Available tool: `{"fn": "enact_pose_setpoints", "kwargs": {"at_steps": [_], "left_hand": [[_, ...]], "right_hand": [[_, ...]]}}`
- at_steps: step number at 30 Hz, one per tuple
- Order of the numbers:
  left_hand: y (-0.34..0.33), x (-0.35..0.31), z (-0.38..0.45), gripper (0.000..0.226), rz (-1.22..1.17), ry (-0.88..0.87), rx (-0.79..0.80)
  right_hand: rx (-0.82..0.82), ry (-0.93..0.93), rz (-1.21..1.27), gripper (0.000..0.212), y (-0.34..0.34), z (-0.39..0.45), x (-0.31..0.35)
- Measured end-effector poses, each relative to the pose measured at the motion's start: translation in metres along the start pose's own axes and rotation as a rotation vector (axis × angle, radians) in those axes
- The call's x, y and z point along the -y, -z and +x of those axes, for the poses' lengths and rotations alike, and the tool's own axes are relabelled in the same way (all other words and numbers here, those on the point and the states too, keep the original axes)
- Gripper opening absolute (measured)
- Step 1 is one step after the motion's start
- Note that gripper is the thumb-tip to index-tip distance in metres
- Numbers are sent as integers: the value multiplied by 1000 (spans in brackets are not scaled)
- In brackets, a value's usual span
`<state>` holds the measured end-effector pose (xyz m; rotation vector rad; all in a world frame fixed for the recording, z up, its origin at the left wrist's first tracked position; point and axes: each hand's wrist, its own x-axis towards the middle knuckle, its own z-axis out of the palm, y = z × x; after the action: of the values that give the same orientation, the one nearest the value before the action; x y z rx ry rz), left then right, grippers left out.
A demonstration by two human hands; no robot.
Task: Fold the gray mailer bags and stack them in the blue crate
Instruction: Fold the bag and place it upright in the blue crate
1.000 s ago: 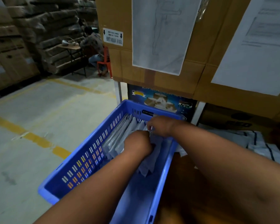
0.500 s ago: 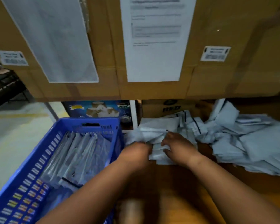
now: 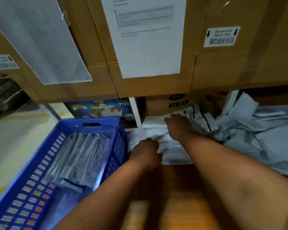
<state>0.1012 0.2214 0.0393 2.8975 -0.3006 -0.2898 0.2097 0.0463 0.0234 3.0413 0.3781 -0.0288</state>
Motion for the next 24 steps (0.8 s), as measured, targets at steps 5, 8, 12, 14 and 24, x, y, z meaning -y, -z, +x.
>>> {"fn": "enact_pose_setpoints", "kwargs": {"at_steps": [5,8,12,14,24], "left_hand": [[-5,2,1,35,167,-1,-45],[1,-14,-17,33,152,-63,-209],[-5,-44,-54,61,301,-162,-361],[-20,-54,-73,70,325,-186,-356],[-148,-76,-159,61,206,-348,-194]], "right_hand": [[-95,66,18,42,-4,-19,-17],[-140,114,78,55,-3,-55,-26],[-111,129,129,63,-4,-129,-35],[-169,125,131,59,-13,-170,-41],[-91,153,217,82,-103,-344,-71]]}}
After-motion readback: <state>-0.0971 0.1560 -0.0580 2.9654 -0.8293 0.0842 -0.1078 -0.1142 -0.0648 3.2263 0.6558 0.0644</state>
